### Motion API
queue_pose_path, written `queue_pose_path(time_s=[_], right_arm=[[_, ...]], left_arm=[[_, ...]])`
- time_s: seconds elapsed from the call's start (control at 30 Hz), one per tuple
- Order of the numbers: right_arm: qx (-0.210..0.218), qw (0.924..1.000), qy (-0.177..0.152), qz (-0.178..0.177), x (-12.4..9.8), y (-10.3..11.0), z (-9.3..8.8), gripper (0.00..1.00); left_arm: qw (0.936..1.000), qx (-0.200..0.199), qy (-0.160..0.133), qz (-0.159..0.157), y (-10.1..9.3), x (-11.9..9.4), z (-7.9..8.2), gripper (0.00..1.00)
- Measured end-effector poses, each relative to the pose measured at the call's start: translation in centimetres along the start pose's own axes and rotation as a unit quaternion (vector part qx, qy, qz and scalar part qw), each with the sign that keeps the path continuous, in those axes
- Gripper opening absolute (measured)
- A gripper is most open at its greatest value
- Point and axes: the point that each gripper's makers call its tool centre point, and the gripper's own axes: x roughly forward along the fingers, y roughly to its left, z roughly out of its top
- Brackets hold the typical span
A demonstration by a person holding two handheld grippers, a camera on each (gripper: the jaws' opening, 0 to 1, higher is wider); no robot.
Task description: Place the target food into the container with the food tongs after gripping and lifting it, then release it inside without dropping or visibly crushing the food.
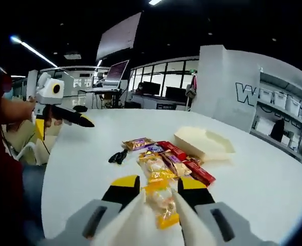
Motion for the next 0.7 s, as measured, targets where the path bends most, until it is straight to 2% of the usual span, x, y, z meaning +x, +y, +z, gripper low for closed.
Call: queue_pose_path(time_s=[0.1, 0.3, 0.47, 0.7], right_arm=[[-0.010, 0.9999, 0.007, -0.001, 0.3, -0.3, -0.2, 0.25], [0.000, 0.9999, 0.014, -0.002, 0.5, -0.7, -0.9, 0.26], [-0.046, 0.9985, 0.030, -0.003, 0.9, -0.5, -1.5, 0.25], [-0.022, 0.9991, 0.036, -0.008, 1.5, -0.8, -1.6, 0.17]], left_arm=[[1.0000, -0.001, 0.001, 0.000, 0.0, 0.0, -0.1, 0.99], [1.0000, 0.002, 0.000, 0.001, 0.1, -0.1, 0.1, 0.99], [1.0000, 0.001, 0.001, 0.003, 0.1, -0.2, 0.1, 0.99], [1.0000, 0.001, 0.000, 0.006, 0.3, -0.4, 0.2, 0.98]])
